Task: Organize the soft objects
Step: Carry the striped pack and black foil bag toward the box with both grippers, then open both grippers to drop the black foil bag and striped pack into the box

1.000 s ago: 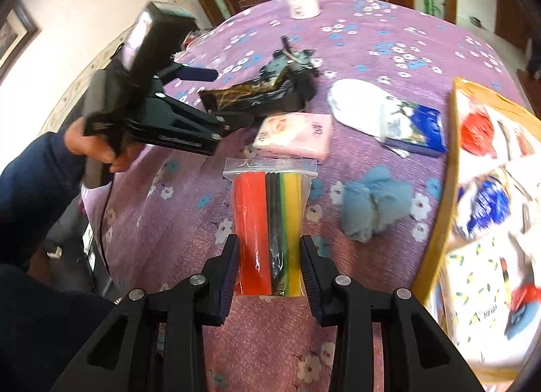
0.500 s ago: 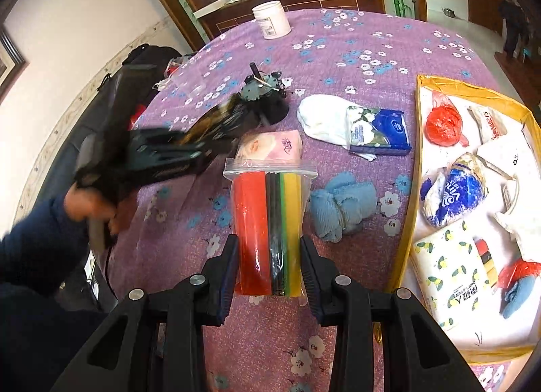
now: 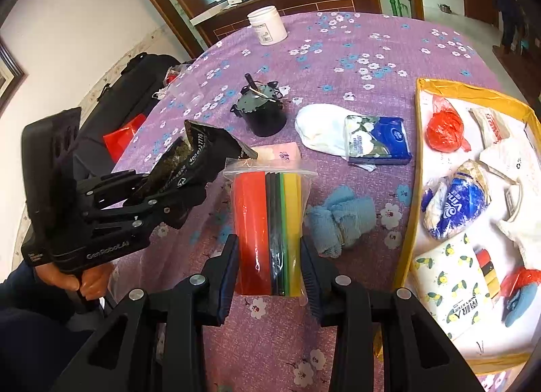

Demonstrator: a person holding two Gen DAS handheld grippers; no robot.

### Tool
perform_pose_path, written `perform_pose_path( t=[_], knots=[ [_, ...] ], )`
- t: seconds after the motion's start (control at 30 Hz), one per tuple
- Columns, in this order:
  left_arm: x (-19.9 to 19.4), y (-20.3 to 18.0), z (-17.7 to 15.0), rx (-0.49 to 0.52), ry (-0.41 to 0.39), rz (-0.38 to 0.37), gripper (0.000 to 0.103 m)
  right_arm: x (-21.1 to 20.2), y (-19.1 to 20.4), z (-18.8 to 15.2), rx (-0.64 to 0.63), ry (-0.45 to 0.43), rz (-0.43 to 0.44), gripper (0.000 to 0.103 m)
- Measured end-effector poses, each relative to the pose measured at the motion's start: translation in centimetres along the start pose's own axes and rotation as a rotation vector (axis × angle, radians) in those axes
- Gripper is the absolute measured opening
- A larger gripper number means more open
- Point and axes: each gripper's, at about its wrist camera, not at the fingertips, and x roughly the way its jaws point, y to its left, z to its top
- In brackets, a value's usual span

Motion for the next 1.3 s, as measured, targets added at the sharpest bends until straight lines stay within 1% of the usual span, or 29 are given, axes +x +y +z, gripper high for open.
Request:
perform_pose_path(
  t=[0.17,0.37,0.57,0.7,0.8,1.03,1.23,1.3],
  knots=[
    [0.2,-1.3,0.9,0.01,-0.001,-0.027,0.031,-1.3,-1.5,-0.2,0.036,-0.03,-0.014,0.039],
    [0.6,-3.5,2.3,0.046,-0.005,-0.062,0.031,-3.4,-3.7,-0.5,0.09,-0.069,-0.039,0.039],
    [1.4,-6.7,4.1,0.09,-0.004,-0.108,0.031,-6.1,-6.7,-0.9,0.153,-0.117,-0.077,0.039],
    [2.4,-9.2,5.2,0.11,0.007,-0.151,0.031,-8.2,-9.2,-1.5,0.207,-0.145,-0.12,0.039],
    [3.4,-11.8,6.1,0.142,0.016,-0.188,0.031,-9.4,-11.0,-1.6,0.236,-0.162,-0.153,0.039],
    [6.2,-16.9,7.6,0.194,0.037,-0.241,0.032,-11.5,-15.2,-1.3,0.298,-0.18,-0.212,0.039],
    [9.1,-19.3,8.9,0.197,0.069,-0.257,0.032,-11.5,-19.4,-0.8,0.362,-0.168,-0.241,0.039],
    [10.2,-20.0,9.2,0.198,0.079,-0.249,0.032,-11.2,-20.7,-0.2,0.379,-0.166,-0.265,0.039]
  ],
)
